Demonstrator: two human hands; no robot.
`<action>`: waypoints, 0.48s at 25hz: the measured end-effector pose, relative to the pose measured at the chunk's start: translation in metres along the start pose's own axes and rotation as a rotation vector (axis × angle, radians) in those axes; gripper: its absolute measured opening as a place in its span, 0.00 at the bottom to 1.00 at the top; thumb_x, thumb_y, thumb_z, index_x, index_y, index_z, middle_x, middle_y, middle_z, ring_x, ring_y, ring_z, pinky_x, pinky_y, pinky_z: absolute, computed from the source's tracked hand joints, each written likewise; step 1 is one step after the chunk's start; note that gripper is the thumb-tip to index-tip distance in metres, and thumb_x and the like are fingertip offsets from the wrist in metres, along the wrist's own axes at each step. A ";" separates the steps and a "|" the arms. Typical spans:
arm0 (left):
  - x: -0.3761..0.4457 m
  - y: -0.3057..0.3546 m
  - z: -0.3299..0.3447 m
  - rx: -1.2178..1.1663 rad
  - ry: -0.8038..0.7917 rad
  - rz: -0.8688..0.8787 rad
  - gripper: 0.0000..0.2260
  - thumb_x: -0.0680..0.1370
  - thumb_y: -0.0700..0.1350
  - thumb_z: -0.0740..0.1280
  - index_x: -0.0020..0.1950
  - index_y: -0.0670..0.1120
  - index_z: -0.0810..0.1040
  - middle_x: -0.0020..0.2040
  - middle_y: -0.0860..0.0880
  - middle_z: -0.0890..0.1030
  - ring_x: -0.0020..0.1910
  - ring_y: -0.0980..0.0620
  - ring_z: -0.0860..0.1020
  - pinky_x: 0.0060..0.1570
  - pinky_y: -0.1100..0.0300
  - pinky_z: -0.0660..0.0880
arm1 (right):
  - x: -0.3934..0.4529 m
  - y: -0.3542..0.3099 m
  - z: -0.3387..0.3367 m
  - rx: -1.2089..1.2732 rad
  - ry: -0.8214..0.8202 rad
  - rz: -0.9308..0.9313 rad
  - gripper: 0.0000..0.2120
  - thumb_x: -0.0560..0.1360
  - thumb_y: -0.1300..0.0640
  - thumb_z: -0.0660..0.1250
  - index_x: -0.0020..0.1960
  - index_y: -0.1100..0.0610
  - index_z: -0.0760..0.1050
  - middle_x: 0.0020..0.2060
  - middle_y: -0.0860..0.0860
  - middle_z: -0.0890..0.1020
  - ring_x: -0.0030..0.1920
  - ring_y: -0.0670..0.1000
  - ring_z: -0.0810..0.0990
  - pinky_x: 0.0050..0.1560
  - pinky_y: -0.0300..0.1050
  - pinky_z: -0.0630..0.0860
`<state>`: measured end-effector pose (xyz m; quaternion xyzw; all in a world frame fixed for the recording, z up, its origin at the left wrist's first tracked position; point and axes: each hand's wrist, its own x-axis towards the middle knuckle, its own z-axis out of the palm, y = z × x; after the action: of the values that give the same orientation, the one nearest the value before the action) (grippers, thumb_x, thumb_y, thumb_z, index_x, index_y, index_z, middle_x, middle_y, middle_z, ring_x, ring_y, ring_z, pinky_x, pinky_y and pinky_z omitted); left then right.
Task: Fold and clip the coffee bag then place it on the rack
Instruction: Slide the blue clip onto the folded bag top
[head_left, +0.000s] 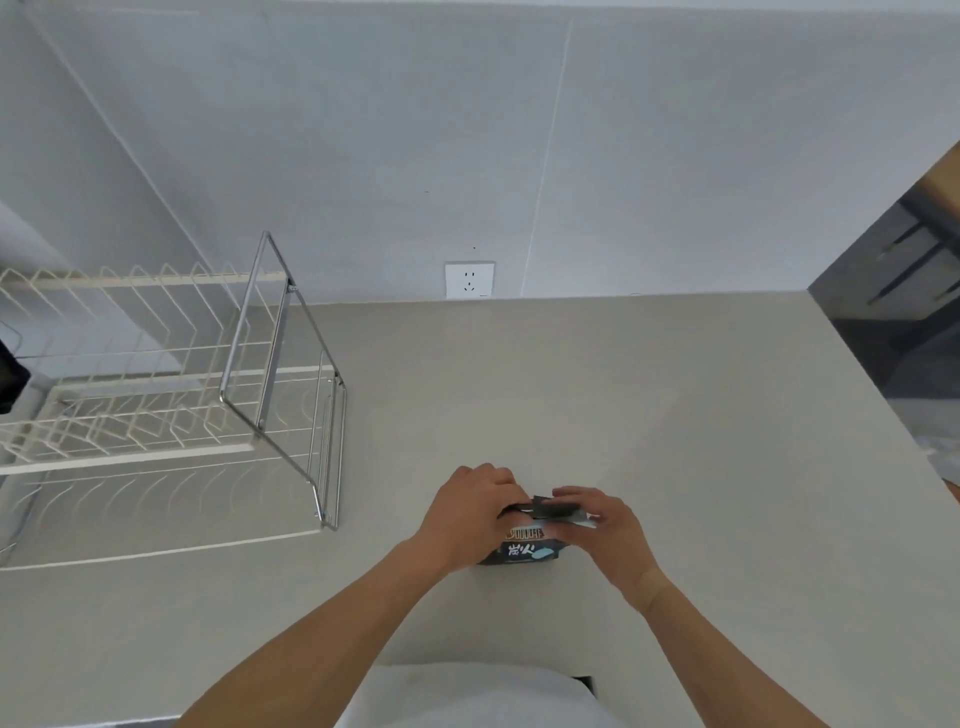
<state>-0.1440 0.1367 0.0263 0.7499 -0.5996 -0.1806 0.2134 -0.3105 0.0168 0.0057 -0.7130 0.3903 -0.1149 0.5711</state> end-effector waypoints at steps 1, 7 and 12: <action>-0.001 0.000 0.002 -0.033 0.013 -0.013 0.08 0.78 0.47 0.65 0.53 0.50 0.82 0.48 0.52 0.82 0.47 0.50 0.75 0.48 0.58 0.66 | 0.001 0.003 0.000 -0.004 0.017 0.001 0.15 0.62 0.60 0.80 0.41 0.42 0.85 0.50 0.43 0.83 0.53 0.42 0.79 0.50 0.34 0.77; -0.009 -0.012 0.008 -0.335 0.114 -0.174 0.05 0.74 0.44 0.70 0.47 0.50 0.85 0.40 0.59 0.79 0.40 0.62 0.75 0.42 0.63 0.68 | 0.004 0.006 0.012 -0.038 0.028 0.019 0.11 0.64 0.57 0.80 0.43 0.49 0.82 0.51 0.47 0.81 0.52 0.46 0.78 0.53 0.37 0.73; -0.029 -0.035 0.002 -0.381 -0.002 -0.306 0.34 0.63 0.58 0.77 0.67 0.65 0.68 0.59 0.62 0.73 0.58 0.61 0.68 0.57 0.63 0.67 | -0.006 0.027 0.009 0.086 -0.186 0.099 0.38 0.60 0.61 0.81 0.63 0.38 0.72 0.56 0.38 0.79 0.55 0.36 0.76 0.45 0.24 0.73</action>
<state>-0.1220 0.1713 0.0065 0.7780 -0.4343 -0.3214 0.3205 -0.3208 0.0258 -0.0200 -0.6750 0.3652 -0.0365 0.6400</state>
